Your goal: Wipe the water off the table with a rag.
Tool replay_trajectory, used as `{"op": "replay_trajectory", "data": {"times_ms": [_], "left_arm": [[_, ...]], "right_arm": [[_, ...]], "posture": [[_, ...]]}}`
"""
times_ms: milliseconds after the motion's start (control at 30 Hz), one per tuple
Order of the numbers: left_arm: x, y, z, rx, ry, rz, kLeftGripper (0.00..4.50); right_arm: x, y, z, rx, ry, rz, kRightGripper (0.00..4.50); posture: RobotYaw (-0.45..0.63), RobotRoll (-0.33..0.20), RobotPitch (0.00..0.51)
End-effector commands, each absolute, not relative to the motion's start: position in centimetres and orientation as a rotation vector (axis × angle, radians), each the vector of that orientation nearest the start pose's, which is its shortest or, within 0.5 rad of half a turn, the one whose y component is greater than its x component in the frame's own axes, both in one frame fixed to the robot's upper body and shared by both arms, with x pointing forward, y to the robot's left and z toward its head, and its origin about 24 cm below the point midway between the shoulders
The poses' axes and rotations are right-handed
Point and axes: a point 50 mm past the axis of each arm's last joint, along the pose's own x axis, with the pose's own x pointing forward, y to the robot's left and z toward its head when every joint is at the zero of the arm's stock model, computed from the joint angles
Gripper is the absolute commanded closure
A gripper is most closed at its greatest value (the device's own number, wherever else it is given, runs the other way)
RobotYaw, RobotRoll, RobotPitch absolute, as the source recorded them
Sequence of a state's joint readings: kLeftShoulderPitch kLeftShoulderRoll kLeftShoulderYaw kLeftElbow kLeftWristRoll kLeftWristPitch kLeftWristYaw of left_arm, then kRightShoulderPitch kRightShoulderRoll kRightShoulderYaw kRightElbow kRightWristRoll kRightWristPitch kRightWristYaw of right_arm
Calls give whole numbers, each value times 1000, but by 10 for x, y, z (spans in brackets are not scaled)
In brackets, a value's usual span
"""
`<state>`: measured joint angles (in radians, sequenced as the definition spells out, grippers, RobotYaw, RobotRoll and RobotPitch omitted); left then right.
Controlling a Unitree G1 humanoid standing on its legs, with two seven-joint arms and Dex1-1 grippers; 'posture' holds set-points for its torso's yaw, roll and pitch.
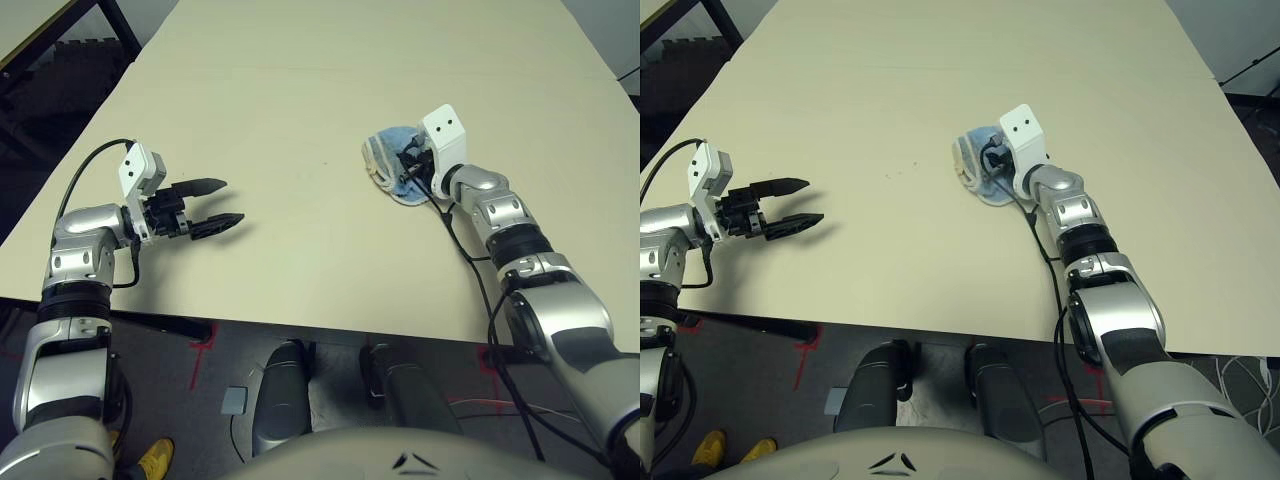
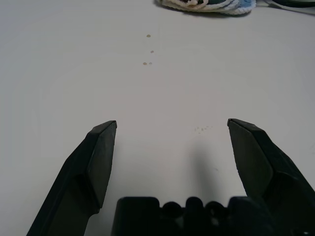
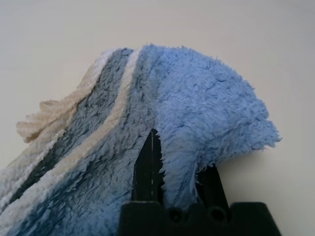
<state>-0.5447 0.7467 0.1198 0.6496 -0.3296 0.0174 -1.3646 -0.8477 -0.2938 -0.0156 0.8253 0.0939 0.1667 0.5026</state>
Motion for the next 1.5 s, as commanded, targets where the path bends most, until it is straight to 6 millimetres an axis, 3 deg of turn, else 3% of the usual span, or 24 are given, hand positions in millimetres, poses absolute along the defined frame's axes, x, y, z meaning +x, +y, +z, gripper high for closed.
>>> {"op": "replay_trajectory", "data": {"times_ms": [33,167,267,467,833,1133,1267,1500], "left_arm": [[308,289,130,236,173,-1010,0],[309,288,131,238,171,-1015,0],[311,288,133,240,166,-1013,0],[314,289,136,243,153,-1006,0],[320,285,148,252,101,-1021,0],[320,283,155,265,72,-1036,0],[319,285,155,269,75,-1038,0],[321,284,156,269,76,-1041,0]], "right_arm": [[384,-179,113,38,208,475,4489],[378,-191,144,138,187,565,4489],[370,-212,167,110,197,606,4489],[353,-254,189,3,259,587,4489],[340,-317,159,-105,408,369,4489],[339,-333,132,-90,449,270,4489],[340,-333,133,-72,441,263,3259],[337,-338,164,-17,375,328,656]], "posture": [[-205,0,171],[-204,0,168],[-204,0,167],[-204,0,167],[-201,0,140],[-191,0,127],[-209,0,125],[-237,0,124]]}}
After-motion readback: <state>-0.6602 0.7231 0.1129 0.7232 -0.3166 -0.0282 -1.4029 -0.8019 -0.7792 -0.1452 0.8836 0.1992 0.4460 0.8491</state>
